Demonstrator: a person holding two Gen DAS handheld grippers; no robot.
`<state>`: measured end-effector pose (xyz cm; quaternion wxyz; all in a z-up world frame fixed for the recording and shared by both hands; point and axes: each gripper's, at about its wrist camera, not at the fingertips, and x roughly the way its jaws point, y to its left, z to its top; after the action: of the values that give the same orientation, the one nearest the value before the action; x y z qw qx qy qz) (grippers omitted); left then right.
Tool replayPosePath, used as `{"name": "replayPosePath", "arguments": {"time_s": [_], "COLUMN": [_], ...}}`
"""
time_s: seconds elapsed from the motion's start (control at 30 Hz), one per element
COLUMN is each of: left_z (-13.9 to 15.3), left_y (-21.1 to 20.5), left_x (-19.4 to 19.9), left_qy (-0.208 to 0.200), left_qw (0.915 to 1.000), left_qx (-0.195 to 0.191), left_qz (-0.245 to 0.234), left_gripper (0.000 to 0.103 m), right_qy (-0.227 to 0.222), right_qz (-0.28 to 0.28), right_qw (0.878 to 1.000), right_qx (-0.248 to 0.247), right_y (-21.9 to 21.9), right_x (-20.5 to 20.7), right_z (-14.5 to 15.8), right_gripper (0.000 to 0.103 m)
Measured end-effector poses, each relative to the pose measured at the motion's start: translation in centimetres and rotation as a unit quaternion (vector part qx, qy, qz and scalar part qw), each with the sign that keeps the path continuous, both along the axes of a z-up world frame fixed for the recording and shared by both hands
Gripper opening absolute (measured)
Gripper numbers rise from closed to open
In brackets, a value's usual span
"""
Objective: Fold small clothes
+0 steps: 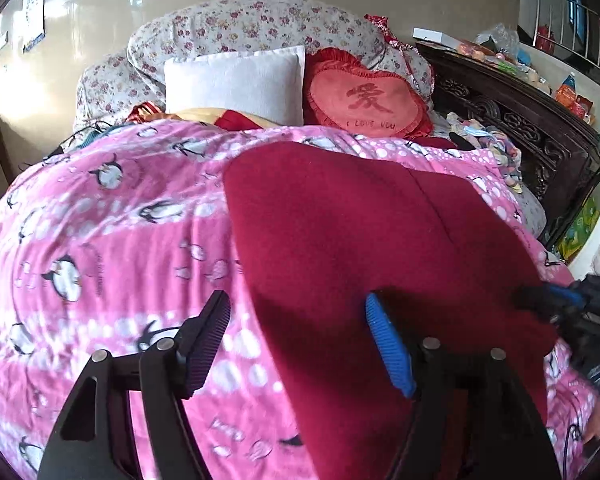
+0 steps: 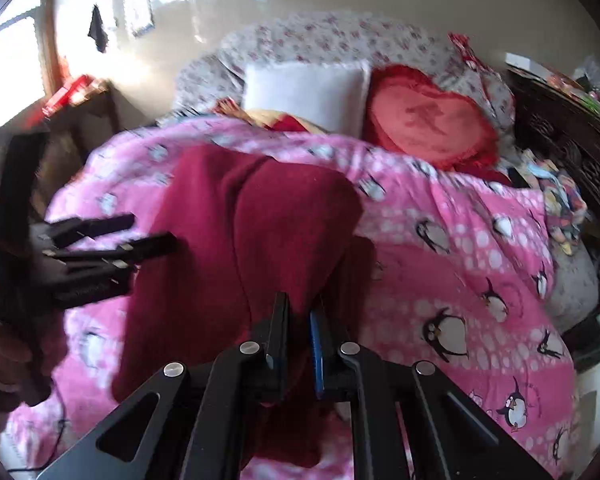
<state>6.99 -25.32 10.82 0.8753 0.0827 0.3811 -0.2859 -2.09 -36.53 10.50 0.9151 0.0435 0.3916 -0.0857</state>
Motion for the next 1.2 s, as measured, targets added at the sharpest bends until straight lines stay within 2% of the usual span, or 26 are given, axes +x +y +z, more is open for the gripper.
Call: {"name": "replayPosePath", "arguments": {"time_s": [0.13,0.2,0.23,0.33,0.53,0.63,0.73,0.83,0.9,1.0,1.07,1.1,1.2], "left_z": [-0.2,0.1,0.3,0.7,0.7,0.3,0.1,0.1,0.2,0.4,0.6,0.6,0.8], "left_y": [0.0,0.3,0.6,1.1,2.1,2.2,2.3,2.4,2.5,2.8,3.1,3.2,3.5], "left_x": [-0.5,-0.9,-1.2,-2.1,-3.8,-4.1,-4.2,-4.4,-4.7,-4.9,-5.1,-5.3,-5.8], "left_qy": [-0.012,-0.016,-0.019,-0.022,-0.031,-0.030,-0.027,-0.020,-0.022,-0.018,-0.012,-0.011,-0.010], "left_qw": [0.9998,0.9998,0.9997,0.9996,0.9992,0.9992,0.9993,0.9994,0.9994,0.9995,0.9997,0.9997,0.9997], "left_qx": [0.001,0.006,0.009,0.014,0.021,0.022,0.020,0.018,0.019,0.016,0.010,0.008,0.004], "left_qz": [0.013,0.012,0.012,0.013,0.015,0.016,0.019,0.020,0.020,0.022,0.021,0.021,0.019], "left_gripper": [0.073,0.073,0.073,0.073,0.074,0.074,0.076,0.077,0.077,0.077,0.077,0.077,0.077], "right_qy": [-0.004,-0.017,-0.019,-0.033,-0.056,-0.046,-0.015,0.004,-0.005,-0.017,-0.022,-0.024,-0.027], "right_qz": [-0.003,-0.001,-0.001,0.003,0.026,0.029,-0.012,-0.021,-0.019,-0.016,-0.019,-0.020,-0.026], "right_qw": [1.000,0.999,0.999,0.999,0.998,0.998,1.000,0.999,0.999,0.999,0.999,0.999,0.999], "right_qx": [0.015,0.044,0.046,0.025,0.028,0.016,-0.011,0.027,0.033,0.033,0.025,0.019,-0.004], "right_y": [-0.6,-0.9,-0.7,0.7,3.4,4.0,3.0,1.5,1.3,1.7,2.1,2.4,3.2], "right_x": [0.2,-0.8,-1.3,-2.8,-4.5,-4.1,-3.1,-2.6,-3.0,-3.7,-4.1,-4.3,-4.8], "right_z": [-0.4,0.5,0.9,2.5,4.0,3.2,0.8,-1.5,-1.2,-0.1,0.5,0.8,1.2], "right_gripper": [0.010,0.013,0.020,0.023,0.023,0.023,0.023,0.024,0.025,0.031,0.044,0.046,0.049]}}
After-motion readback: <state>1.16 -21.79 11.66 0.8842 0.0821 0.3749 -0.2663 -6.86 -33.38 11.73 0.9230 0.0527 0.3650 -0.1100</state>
